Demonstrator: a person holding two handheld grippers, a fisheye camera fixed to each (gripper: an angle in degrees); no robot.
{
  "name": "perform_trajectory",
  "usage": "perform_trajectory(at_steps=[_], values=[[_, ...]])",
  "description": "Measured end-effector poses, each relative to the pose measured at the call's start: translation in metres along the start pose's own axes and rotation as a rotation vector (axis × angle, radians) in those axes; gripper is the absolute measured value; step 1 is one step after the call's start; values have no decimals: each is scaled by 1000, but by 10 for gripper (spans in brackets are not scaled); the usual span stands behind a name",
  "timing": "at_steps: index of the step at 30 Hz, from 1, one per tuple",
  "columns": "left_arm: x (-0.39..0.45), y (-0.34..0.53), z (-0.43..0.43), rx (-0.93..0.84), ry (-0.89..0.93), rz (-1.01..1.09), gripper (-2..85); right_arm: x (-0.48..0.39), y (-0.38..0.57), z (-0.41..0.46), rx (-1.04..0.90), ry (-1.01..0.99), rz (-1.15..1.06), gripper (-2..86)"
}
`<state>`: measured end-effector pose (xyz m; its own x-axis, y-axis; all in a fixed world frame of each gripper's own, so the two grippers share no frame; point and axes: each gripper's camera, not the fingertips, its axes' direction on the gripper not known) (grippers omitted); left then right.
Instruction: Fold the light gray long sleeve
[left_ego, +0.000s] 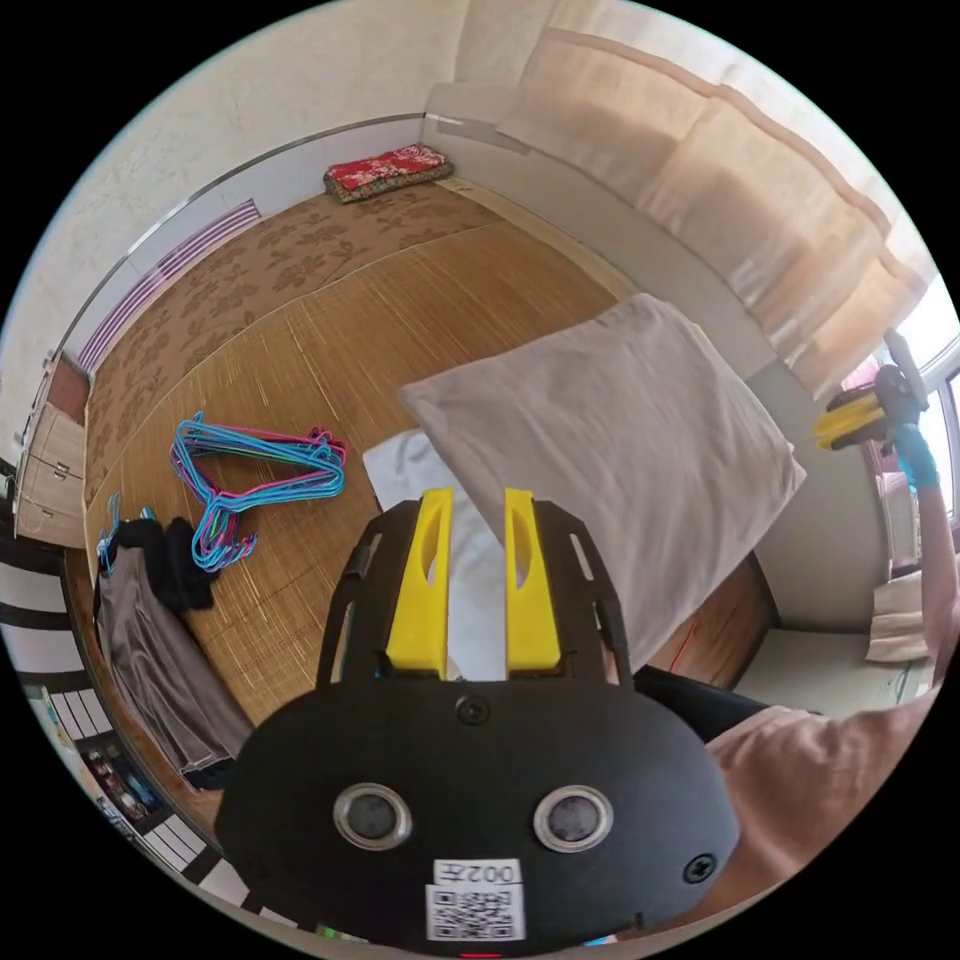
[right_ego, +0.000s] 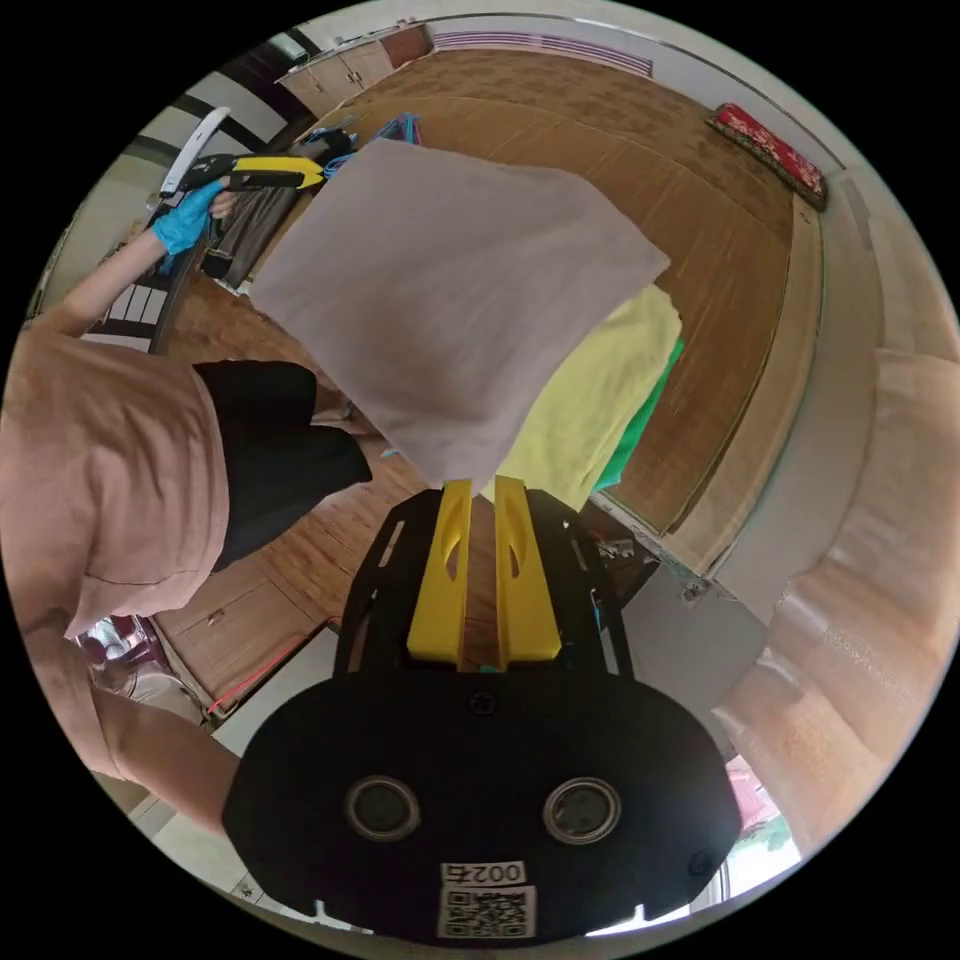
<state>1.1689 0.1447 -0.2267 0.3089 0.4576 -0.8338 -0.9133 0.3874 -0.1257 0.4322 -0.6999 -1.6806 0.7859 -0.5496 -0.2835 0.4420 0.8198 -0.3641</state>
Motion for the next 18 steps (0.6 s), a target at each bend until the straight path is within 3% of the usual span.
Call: perform_trajectory(at_steps=[3, 9, 18], values=[[-2, -7, 7, 20, 0, -32, 57, 36, 16, -28, 159, 99, 107, 53], [-4, -16, 27, 39, -67, -118, 51, 104, -13, -31, 498, 83, 313, 83], [3, -10, 52, 23, -64, -148, -8, 202, -89, 54, 618, -147, 666, 129]])
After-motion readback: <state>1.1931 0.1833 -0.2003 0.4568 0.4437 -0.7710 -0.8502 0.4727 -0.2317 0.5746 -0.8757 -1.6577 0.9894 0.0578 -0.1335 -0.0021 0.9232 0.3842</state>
